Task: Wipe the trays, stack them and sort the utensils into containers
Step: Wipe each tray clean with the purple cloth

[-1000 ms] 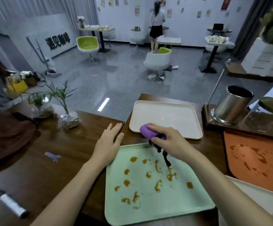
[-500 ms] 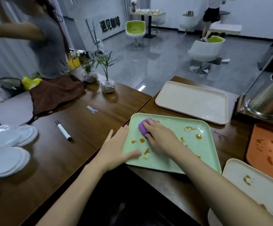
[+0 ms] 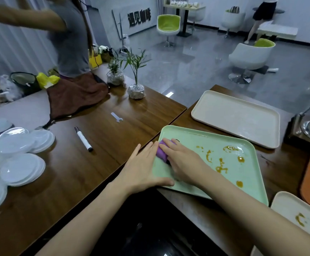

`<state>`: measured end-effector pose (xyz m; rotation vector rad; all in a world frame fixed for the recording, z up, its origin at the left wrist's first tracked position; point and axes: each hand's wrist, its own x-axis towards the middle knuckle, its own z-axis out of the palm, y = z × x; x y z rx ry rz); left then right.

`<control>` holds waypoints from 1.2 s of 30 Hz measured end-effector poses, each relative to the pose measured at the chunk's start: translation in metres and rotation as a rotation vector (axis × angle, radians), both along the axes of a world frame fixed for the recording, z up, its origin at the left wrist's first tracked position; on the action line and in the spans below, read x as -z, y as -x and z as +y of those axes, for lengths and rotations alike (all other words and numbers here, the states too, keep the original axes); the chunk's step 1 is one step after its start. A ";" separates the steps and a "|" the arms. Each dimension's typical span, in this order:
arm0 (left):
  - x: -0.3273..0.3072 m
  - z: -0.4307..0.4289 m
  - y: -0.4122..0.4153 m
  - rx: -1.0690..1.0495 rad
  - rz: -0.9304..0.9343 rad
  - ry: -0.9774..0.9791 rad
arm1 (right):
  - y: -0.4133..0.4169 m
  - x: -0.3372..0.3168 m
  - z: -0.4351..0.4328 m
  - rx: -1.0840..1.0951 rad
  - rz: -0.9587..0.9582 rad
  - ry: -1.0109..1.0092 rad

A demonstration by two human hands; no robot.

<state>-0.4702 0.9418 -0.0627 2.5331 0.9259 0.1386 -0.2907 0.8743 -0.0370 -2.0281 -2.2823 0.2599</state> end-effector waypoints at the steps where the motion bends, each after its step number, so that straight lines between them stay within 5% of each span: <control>1: -0.001 -0.001 0.000 -0.007 0.003 0.000 | -0.002 0.004 0.003 0.020 0.009 0.000; 12: -0.007 0.000 0.004 0.013 -0.008 0.048 | -0.015 -0.003 0.055 0.182 -0.023 -0.023; 24: -0.013 -0.005 0.008 0.030 -0.034 0.051 | 0.016 -0.030 -0.040 -0.153 0.109 0.128; 36: -0.016 -0.003 0.012 0.047 0.038 0.078 | -0.018 -0.014 -0.094 -0.030 0.125 0.073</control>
